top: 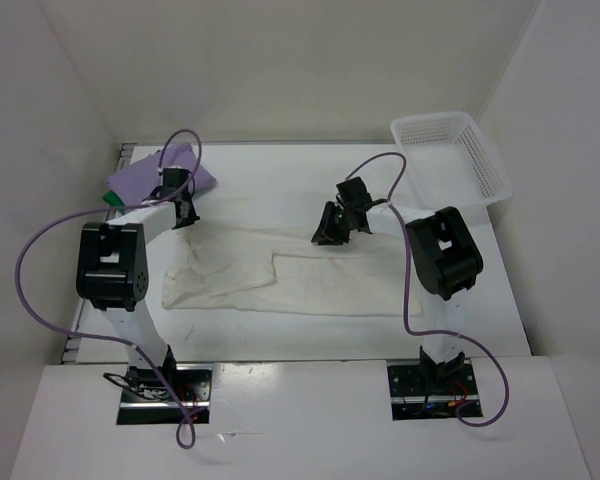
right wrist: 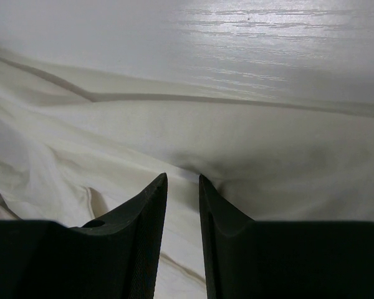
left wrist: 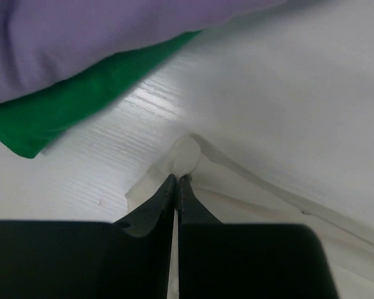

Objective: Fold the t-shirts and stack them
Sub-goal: Fold the other side of the tshirt into a rectangle

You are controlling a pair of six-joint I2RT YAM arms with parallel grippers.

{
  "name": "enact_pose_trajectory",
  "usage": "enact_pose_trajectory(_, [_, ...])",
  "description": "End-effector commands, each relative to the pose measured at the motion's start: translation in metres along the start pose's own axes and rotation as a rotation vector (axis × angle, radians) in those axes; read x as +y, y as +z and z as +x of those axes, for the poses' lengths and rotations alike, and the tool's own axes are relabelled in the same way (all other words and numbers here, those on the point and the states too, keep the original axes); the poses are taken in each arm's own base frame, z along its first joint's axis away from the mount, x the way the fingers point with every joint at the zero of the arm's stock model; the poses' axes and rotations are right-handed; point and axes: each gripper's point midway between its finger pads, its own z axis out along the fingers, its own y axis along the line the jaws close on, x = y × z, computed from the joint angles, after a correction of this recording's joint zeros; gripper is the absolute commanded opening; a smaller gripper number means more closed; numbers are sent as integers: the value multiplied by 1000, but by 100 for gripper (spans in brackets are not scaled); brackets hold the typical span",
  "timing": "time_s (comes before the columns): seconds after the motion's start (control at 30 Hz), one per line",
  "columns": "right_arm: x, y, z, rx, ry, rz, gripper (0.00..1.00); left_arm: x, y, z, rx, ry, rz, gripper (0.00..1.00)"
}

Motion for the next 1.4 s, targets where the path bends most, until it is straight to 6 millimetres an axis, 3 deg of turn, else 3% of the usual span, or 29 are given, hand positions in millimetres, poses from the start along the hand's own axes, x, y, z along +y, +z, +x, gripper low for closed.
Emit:
enact_pose_trajectory(0.0, [-60, 1, 10, 22, 40, 184, 34, 18, -12, -29, -59, -159, 97, 6])
enact_pose_trajectory(0.07, [-60, 1, 10, 22, 40, 185, 34, 34, -7, -31, -46, -240, 119, 8])
enact_pose_trajectory(0.2, [-65, -1, 9, 20, 49, 200, 34, 37, 4, -16, 13, -271, 154, 18])
enact_pose_trajectory(0.33, [-65, -1, 9, 20, 49, 200, 34, 31, 13, -5, 58, -294, 219, 37])
enact_pose_trajectory(0.4, [-66, -1, 8, 14, 49, 207, 34, 33, 15, 1, 75, -293, 202, 39])
enact_pose_trajectory(0.5, [-64, -3, 6, 7, 46, 202, 34, 41, -2, -23, -12, -335, 174, 37])
enact_pose_trajectory(0.57, [-64, -3, 6, 7, 46, 202, 34, 35, -15, -34, -41, -349, 221, 37])
enact_pose_trajectory(0.67, [-62, -3, 7, 13, 47, 193, 34, 3, -43, -65, -137, -264, 270, 37])
enact_pose_trajectory(0.73, [-62, -3, 7, 13, 47, 193, 34, -24, -54, -66, -156, -168, 265, 37])
enact_pose_trajectory(0.83, [-61, -3, 8, 19, 48, 186, 34, -51, -50, -62, -156, -62, 210, 37])
enact_pose_trajectory(0.9, [-61, -3, 8, 19, 48, 186, 34, -54, -36, -48, -114, -4, 155, 37])
enact_pose_trajectory(0.93, [-61, -3, 8, 19, 48, 186, 34, -50, -32, -54, -121, 6, 116, 39])
enact_pose_trajectory(1.0, [-59, -3, 9, 24, 48, 178, 34, -42, -17, -40, -76, 34, 53, 41])
enact_pose_trajectory(1.1, [-56, -5, 8, 22, 46, 166, 34, -33, -9, -35, -76, 60, 3, 45])
enact_pose_trajectory(1.3, [-56, -5, 8, 22, 46, 166, 34, -29, -5, -35, -88, 49, -25, 46])
enact_pose_trajectory(1.37, [-56, -5, 8, 22, 46, 166, 34, -27, -2, -32, -81, 62, -37, 42])
